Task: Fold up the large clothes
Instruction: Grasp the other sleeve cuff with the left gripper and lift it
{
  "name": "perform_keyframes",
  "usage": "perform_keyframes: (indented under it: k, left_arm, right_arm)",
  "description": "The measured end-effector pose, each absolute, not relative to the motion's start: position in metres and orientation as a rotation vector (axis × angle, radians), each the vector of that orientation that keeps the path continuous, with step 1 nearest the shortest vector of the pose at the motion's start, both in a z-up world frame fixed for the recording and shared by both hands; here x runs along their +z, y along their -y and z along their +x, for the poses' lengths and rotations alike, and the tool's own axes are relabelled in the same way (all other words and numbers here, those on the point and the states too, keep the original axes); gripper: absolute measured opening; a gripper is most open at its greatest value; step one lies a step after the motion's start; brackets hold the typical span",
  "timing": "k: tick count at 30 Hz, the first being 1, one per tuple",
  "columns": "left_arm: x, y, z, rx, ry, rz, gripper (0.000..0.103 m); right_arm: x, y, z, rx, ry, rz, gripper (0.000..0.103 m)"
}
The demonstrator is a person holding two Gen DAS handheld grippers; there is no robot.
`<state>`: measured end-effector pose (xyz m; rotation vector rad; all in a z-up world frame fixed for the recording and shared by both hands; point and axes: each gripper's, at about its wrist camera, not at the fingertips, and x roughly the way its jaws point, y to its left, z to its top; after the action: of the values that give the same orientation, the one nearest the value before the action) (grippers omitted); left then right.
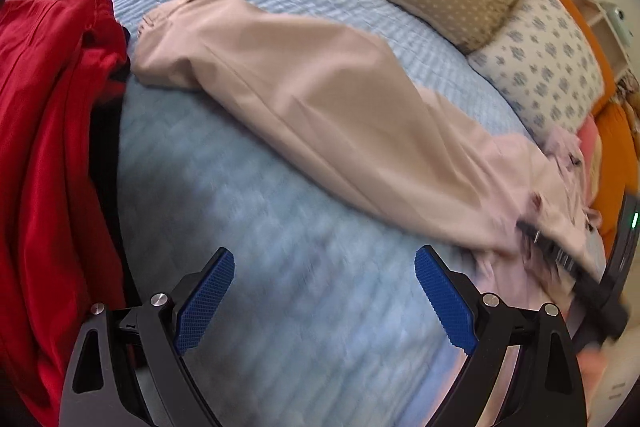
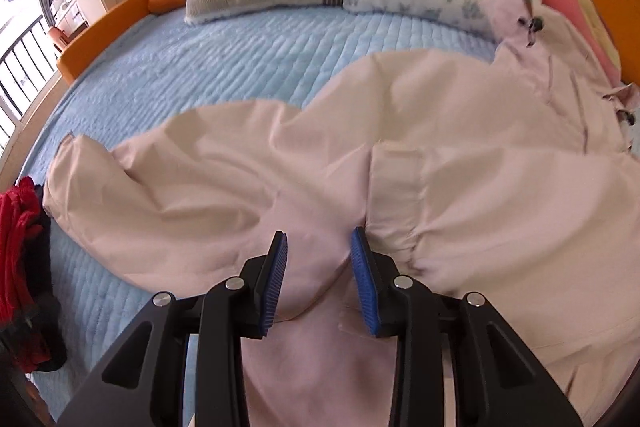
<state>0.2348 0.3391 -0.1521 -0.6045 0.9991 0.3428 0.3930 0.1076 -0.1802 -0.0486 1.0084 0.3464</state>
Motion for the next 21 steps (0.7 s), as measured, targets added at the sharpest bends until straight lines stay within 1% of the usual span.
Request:
perform_keyframes:
  k: [2,6,11,14,18,21]
  left_arm:
    - [-0.151,-0.352,0.248,0.374,-1.004,-0.608,0.093]
    - [-0.146,-0.385,0.273,0.485,-1.015,-0.620,0.093]
    - [-0.147,-0.432,0.287,0.550,-1.002,-0.765,0.093]
    - [-0.159,-0.458,0.290,0.530,-0.988,-0.884,0.094]
    - [-0.190,-0.492,0.290,0.387,-0.940,-1.129,0.094]
    - [-0.202,-0.506,0.288,0.405,-0.892,-1.174,0.093]
  right_arm:
    - [-0.195,-0.113,0.393,0.330,-1.020,-0.079,0.034]
    - [-0.199,-0.119,0.388,0.315,-1.001,-0.122,0.034]
    - [-0.200,-0.119,0.387,0.322,-0.993,-0.142,0.034]
    - [-0.200,-0.120,0.388,0.320,-0.985,-0.146,0.034]
    - [-0.200,-0.123,0.387,0.316,-0.976,-0.169,0.035]
    - [-0.201,-0.124,0.386,0.312,-0.964,-0.182,0.035]
